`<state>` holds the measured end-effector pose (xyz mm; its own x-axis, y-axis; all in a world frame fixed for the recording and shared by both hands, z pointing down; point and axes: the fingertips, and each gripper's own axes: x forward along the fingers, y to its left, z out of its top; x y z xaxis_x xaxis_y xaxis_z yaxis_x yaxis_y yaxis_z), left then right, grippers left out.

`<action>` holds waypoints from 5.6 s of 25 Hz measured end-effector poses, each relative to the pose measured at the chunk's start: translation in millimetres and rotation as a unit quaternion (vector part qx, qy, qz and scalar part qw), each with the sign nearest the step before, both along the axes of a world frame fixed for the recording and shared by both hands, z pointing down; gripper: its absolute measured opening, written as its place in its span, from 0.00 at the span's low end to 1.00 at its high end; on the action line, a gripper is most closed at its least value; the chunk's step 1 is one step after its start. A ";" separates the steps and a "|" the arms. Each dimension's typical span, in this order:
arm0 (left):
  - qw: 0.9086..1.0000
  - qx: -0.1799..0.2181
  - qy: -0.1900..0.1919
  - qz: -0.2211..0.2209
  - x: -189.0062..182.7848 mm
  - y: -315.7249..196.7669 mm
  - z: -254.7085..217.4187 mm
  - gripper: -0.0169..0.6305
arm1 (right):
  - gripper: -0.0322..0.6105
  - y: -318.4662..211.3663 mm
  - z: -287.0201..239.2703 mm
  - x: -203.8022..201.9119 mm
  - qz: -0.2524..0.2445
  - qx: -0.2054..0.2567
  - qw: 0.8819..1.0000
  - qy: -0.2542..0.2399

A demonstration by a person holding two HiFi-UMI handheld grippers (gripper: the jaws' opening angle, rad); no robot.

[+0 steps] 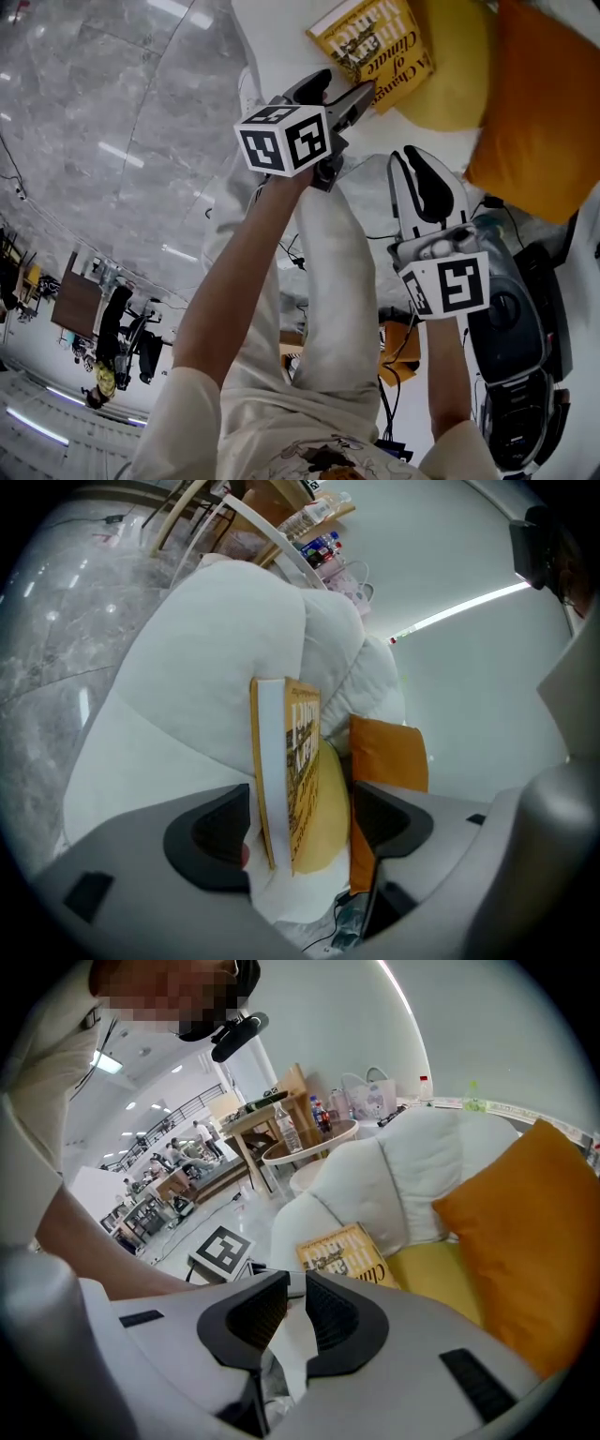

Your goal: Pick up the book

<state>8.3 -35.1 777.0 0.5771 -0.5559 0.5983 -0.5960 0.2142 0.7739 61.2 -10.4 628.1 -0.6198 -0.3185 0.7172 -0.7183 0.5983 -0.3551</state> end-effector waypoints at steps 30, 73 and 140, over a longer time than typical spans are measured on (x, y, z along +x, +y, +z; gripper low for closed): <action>0.998 0.024 -0.042 0.040 17.3 -13.5 11.1 0.56 | 0.15 0.1 18.5 35.5 0.032 -0.026 0.999 -0.003; 0.997 0.053 -0.052 -0.019 36.8 -83.6 4.6 0.26 | 0.15 5.0 6.8 61.6 0.071 -0.027 0.997 0.000; 0.955 0.225 -0.115 0.155 -9.6 14.5 -461.2 0.24 | 0.14 12.6 -380.9 34.2 0.135 0.157 0.978 0.001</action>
<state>-1.3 -20.5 315.8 0.6378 -0.6105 0.4696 -0.7422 -0.3241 0.5866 95.4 2.2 247.2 -0.4816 -0.6745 0.5595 -0.8655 0.4662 -0.1831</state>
